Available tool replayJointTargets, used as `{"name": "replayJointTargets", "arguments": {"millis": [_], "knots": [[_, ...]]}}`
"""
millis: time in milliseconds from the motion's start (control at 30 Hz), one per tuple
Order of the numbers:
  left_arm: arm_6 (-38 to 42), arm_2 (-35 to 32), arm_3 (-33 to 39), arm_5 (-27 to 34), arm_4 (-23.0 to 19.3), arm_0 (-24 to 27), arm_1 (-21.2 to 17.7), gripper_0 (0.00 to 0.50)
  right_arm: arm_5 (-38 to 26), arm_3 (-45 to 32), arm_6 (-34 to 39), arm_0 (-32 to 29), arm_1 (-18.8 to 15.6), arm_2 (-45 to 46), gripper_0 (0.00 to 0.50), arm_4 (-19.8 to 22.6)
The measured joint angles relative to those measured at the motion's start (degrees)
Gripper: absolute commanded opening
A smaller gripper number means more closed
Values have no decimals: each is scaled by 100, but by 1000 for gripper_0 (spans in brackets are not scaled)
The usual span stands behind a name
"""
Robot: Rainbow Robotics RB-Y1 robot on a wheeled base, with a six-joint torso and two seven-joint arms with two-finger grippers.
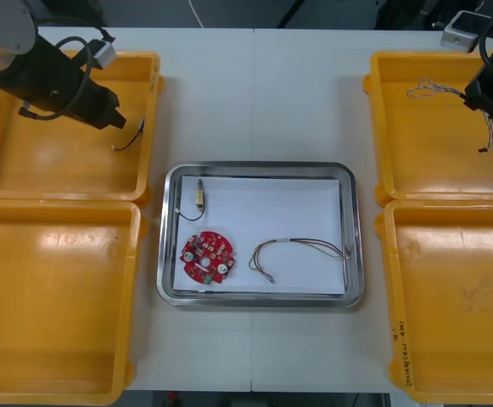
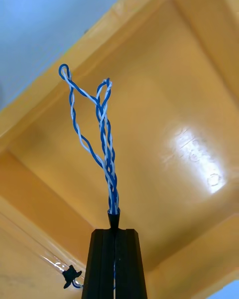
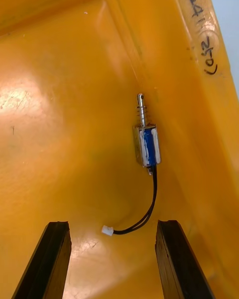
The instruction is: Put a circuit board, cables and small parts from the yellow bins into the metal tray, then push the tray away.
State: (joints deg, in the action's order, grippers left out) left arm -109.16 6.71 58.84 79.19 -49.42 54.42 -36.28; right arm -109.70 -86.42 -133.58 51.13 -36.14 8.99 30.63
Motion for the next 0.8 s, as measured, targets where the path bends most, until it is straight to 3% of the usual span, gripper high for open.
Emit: {"name": "replayJointTargets", "arguments": {"millis": [167,433,800], "knots": [[-172,2,-165,-201,46,0,82,500,-6,-810,9,-395,3,-3,0,219],[-1493,7,-624,-547,-60,0,155,500,-8,-1473,75,-641,22,-288,0,524],[-1537,267,-626,-697,-364,-1,183,500,-9,-2401,381,-657,388,-1455,0,468]]}}
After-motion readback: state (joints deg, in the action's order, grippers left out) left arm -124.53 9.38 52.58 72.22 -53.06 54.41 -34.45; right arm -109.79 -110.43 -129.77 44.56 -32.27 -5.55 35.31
